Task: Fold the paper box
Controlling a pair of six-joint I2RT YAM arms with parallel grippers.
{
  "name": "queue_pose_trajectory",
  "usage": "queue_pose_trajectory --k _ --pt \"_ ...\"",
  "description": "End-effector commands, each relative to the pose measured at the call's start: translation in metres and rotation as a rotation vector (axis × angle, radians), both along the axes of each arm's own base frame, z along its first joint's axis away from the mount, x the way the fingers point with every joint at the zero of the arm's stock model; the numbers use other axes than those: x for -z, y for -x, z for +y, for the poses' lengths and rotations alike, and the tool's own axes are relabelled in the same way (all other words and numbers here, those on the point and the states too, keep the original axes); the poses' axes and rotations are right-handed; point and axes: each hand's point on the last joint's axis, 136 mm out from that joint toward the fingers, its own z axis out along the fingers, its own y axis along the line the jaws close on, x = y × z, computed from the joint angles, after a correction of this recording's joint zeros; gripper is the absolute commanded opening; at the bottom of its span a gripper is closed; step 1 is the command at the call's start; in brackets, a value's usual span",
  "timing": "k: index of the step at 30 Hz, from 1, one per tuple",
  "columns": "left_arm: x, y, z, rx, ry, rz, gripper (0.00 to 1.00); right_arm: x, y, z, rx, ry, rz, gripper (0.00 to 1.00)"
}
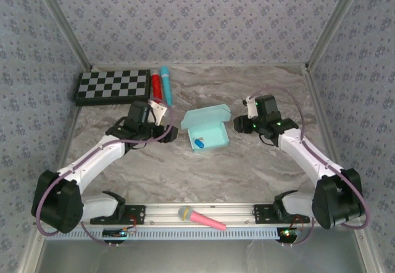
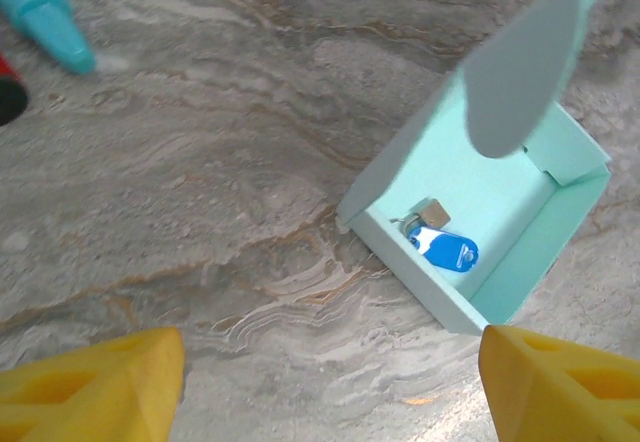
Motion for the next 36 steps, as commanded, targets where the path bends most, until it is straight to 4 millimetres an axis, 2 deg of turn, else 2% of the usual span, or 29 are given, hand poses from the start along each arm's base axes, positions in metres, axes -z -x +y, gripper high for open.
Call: queue_pose_trajectory --k 1,7,11,17,24,36 --pt "-0.021 -0.008 -0.017 0.114 0.019 -0.163 0.78 -0.005 0.002 0.016 -0.214 -0.027 -0.13 0.49" --pt "-0.011 -0.021 -0.025 0.133 0.016 -0.192 0.76 -0.006 -0.018 0.016 -0.303 -0.099 -0.229 0.52" --pt "-0.003 -0.028 -0.033 0.152 0.017 -0.179 0.73 0.001 -0.031 0.017 -0.352 -0.122 -0.223 0.52" --pt "0.001 -0.038 -0.043 0.167 0.043 -0.172 0.69 0.0 -0.044 0.027 -0.419 -0.142 -0.246 0.52" --pt "0.003 -0.045 -0.051 0.172 0.065 -0.165 0.65 0.001 -0.046 0.04 -0.481 -0.143 -0.237 0.51" --pt "0.004 -0.051 -0.06 0.176 0.092 -0.129 0.47 0.007 -0.043 0.051 -0.489 -0.145 -0.198 0.39"
